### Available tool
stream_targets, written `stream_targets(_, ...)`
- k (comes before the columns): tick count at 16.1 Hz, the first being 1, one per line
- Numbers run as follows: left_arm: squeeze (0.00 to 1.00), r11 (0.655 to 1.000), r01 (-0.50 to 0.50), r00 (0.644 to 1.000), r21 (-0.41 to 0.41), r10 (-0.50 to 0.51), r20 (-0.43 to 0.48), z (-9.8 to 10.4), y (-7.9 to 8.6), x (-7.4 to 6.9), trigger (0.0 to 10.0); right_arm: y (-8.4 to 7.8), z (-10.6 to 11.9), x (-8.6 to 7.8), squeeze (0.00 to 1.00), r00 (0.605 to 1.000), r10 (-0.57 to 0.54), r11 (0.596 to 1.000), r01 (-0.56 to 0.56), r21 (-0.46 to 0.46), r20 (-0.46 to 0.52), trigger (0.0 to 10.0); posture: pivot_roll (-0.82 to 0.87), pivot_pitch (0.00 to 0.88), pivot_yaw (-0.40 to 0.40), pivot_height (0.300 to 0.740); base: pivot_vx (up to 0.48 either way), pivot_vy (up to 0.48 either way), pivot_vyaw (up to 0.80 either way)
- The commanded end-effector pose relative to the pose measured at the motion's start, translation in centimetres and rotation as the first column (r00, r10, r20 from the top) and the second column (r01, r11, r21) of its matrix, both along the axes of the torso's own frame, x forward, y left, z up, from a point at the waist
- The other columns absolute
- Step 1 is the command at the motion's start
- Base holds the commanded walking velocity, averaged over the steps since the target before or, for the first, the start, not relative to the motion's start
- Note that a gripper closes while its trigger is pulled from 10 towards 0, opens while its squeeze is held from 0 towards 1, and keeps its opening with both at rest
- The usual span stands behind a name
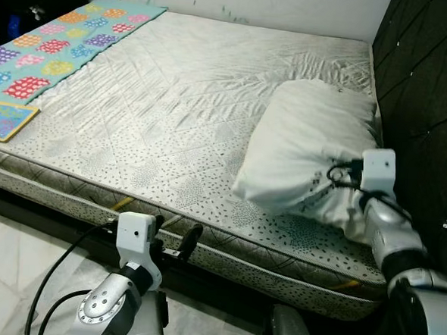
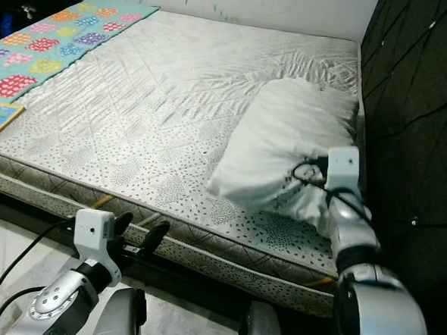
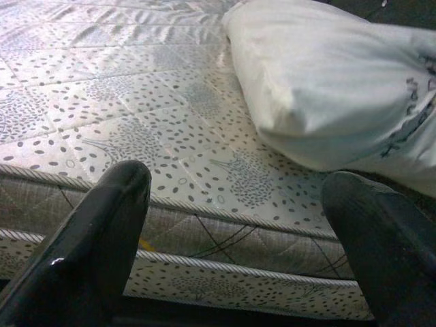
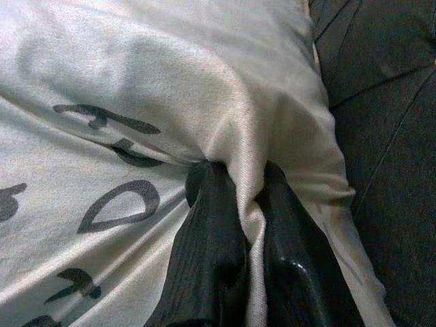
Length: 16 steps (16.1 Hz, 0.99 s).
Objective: Clean up the room
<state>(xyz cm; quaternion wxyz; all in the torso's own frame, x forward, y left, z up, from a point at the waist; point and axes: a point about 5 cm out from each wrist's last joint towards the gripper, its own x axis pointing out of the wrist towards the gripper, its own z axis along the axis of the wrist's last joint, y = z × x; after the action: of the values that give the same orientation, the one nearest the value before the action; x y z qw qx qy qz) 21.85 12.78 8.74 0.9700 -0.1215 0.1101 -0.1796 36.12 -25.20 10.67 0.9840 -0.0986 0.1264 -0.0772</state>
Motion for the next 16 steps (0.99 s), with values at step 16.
stream_targets(16,0.0,0.999,0.022,1.0,0.027,-0.022,0.019,0.0,0.3,0.9,10.0,-0.3,-4.9,-7.4,0.0,0.987,-0.151,0.988,0.148,-0.051,-0.06,0.0,0.03,0.0,0.038,0.585,0.0,0.0,0.0)
